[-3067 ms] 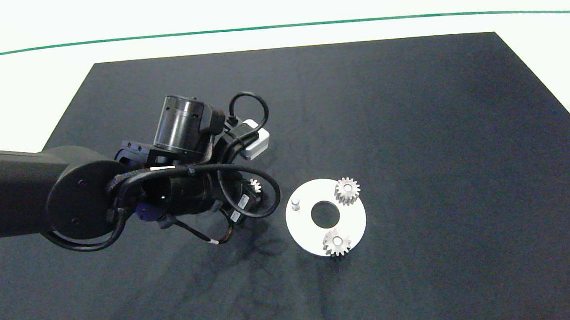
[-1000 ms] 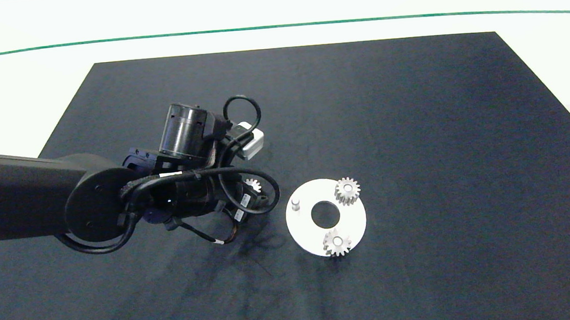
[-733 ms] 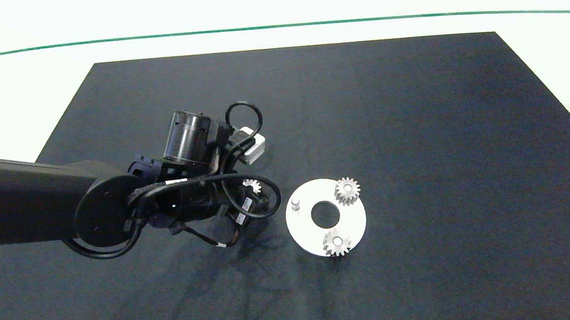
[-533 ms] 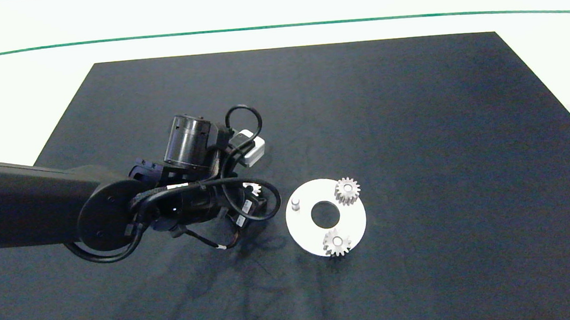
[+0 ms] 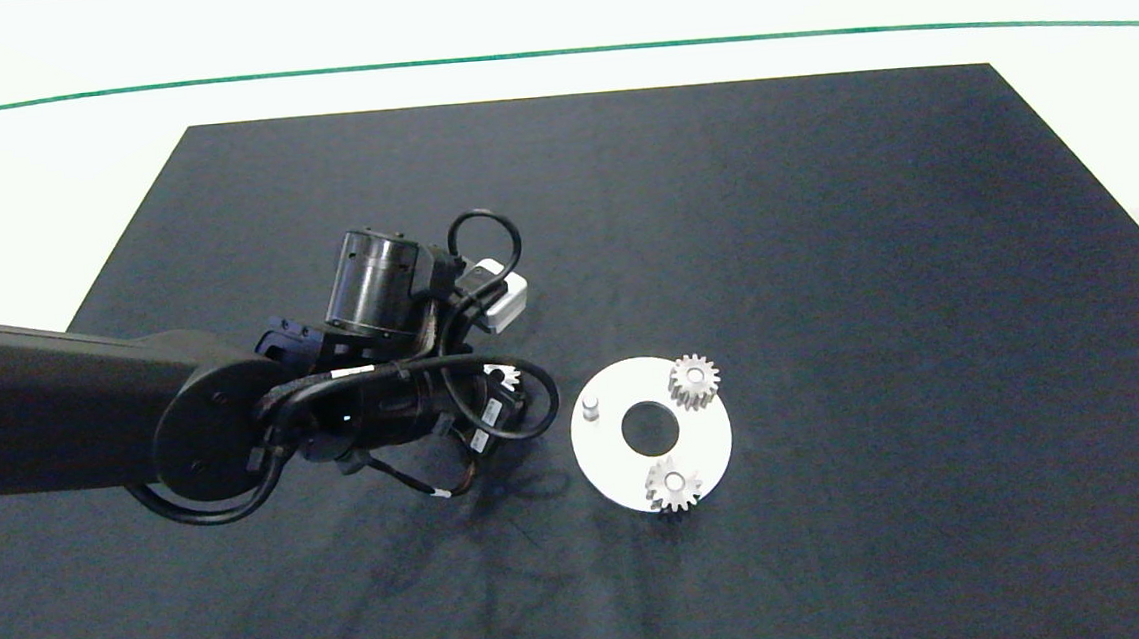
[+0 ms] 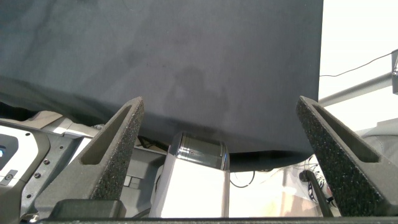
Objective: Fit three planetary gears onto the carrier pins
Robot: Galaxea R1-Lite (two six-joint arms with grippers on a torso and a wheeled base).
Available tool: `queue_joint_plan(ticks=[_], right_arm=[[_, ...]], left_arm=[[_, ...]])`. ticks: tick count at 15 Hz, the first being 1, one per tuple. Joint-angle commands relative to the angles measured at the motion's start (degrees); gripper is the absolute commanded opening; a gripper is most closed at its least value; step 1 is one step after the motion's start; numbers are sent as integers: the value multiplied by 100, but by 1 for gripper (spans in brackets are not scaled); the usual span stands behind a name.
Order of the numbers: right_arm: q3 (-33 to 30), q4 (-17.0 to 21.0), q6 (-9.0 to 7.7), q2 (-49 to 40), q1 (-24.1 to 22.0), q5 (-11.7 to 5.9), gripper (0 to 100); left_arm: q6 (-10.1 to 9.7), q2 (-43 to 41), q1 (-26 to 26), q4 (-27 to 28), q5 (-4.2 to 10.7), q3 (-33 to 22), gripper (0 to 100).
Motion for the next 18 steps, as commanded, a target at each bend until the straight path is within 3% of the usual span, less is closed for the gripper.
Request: queue_joint_plan(ticks=[1,18], right_arm=[[-2,41,-11,9,-1,-2,100],[-2,41,-11,0,-1,6,100]], left_arm=[[20,-9,-12,0,11,-7,36],[11,-35,-39,35,11,-25,1]])
